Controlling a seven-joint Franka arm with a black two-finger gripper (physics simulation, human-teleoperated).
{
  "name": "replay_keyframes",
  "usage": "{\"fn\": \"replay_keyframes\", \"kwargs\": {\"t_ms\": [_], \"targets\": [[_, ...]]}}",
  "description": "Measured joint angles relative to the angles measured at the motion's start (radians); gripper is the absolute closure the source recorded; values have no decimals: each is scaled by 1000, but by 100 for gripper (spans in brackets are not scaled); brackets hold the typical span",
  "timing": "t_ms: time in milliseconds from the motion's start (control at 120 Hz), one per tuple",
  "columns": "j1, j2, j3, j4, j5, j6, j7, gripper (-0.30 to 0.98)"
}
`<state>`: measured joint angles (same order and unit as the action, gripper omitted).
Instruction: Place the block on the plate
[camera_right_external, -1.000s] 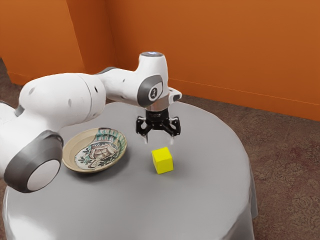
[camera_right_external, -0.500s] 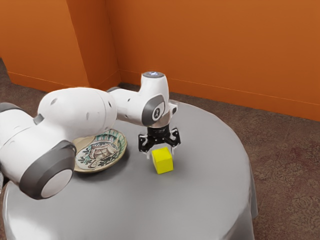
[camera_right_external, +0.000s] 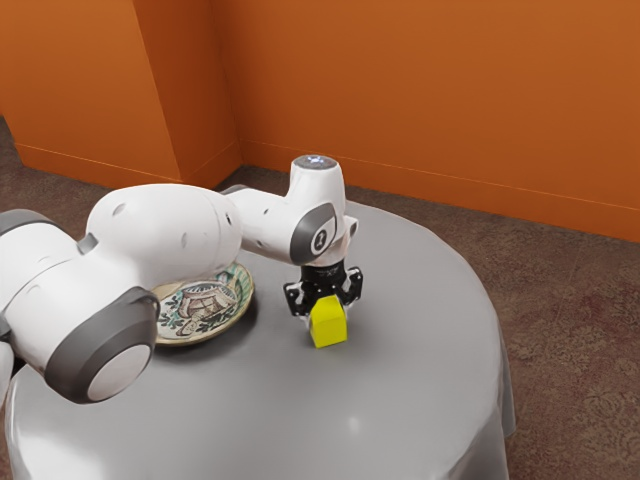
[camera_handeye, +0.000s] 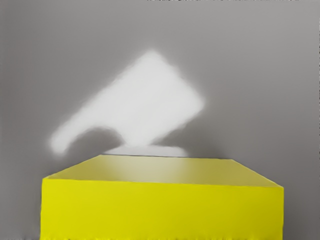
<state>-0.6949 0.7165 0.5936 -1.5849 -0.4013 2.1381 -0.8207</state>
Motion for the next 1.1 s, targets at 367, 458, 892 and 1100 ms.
{"fn": "replay_keyframes", "kwargs": {"t_ms": [367,458,892,1100], "targets": [[7,-55,-7,-13,0,-15,-49,30],[42,-122,-23,-31,8,-20,-56,31],[391,-419,-89,-274,186,-44,-79,30],[415,-446,-101,-332,231,-43,-86,18]]}}
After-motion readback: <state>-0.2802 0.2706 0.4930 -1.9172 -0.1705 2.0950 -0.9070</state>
